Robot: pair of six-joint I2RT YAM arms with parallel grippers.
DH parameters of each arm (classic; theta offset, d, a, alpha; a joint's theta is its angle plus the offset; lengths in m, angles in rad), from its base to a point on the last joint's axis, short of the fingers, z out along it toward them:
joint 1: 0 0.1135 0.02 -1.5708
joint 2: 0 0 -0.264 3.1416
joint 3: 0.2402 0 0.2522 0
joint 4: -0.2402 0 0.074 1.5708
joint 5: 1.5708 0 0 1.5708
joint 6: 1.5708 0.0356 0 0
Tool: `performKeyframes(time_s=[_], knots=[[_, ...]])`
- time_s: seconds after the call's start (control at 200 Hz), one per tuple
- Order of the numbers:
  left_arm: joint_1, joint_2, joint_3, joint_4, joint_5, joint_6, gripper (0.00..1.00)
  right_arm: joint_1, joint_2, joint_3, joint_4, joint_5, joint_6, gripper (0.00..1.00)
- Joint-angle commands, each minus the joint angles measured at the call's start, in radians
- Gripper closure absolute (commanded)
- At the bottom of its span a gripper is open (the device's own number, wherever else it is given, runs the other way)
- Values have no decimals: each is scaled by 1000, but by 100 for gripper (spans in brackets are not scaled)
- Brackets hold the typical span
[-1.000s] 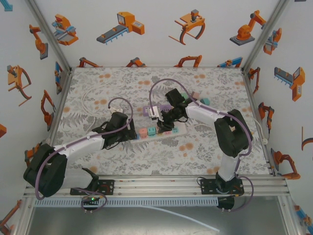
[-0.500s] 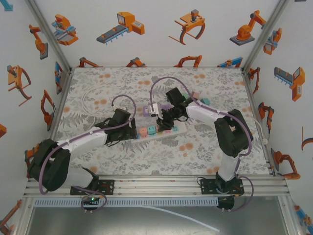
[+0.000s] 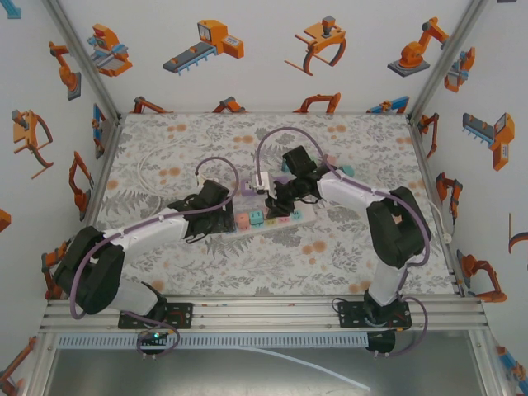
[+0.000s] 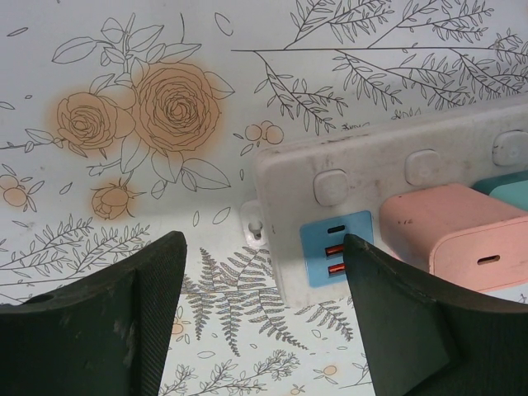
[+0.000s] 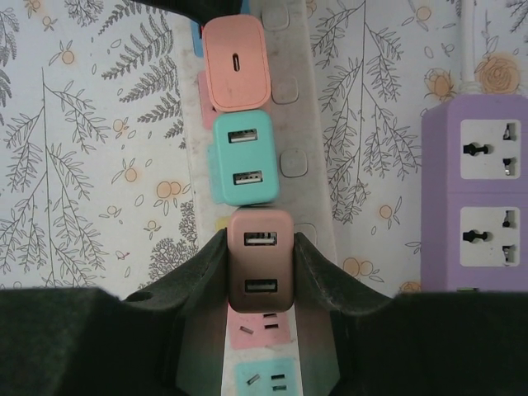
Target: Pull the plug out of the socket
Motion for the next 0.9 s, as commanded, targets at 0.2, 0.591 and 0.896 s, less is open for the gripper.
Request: performKeyframes(time_s=[0.2,0.591,0.896], knots=[[-12,59,-63,-133,-33,23,27,12,-107,-15,89,-78,18,86],[-10,-74,-23,-144,-14,27,21,-45,-274,-122,435,184,713,85],[-2,-279,18,-137,53,60,12,-236,-311,-134,507,397,1355,85]])
